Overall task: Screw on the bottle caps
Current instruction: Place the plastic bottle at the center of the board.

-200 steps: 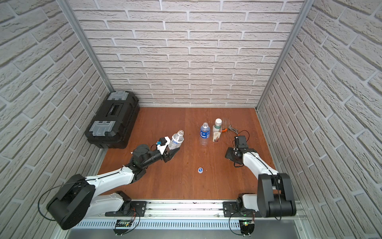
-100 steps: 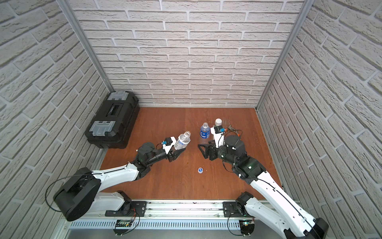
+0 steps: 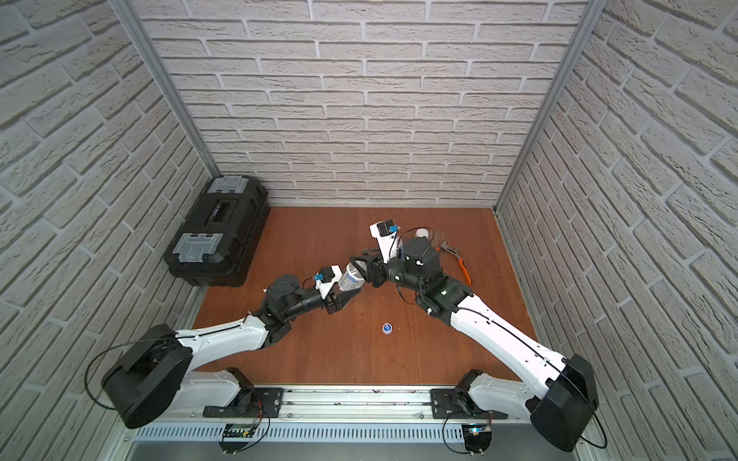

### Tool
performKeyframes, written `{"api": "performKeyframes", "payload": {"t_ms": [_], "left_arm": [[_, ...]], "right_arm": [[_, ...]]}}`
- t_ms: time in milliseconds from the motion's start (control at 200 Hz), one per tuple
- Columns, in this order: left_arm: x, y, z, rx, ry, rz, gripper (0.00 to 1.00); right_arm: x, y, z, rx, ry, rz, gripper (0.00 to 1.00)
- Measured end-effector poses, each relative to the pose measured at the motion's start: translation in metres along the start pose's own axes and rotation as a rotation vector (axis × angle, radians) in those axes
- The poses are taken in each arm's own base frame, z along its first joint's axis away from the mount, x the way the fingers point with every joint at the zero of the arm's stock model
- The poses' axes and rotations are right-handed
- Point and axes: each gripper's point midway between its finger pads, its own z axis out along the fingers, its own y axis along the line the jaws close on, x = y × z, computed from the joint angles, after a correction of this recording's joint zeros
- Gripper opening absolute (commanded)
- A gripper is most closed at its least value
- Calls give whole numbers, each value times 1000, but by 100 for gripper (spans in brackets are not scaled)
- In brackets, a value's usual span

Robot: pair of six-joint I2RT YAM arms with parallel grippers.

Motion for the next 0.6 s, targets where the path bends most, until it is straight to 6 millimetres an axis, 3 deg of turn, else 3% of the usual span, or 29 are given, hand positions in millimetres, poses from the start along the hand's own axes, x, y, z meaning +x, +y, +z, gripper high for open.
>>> {"api": "performKeyframes", "payload": {"t_ms": [130,270,375,550,600], "left_arm": [[-2,0,-1,-4,-6,3,58],[-3,2,-1,-15,-3,2,58],[-2,3,-2,-22,2,0,58],[-9,4,-5,-35,-15,9,58],[-9,5,-5,-39,-15,9,58]], "right_arm": [[-2,0,0,8,-11,-7,36],[-2,-2,3,18,-12,-15,47],[2,-3,8,23,-3,-18,48],[7,-5,14,36,11,-15,47],[7,-6,14,40,9,-16,40]]}}
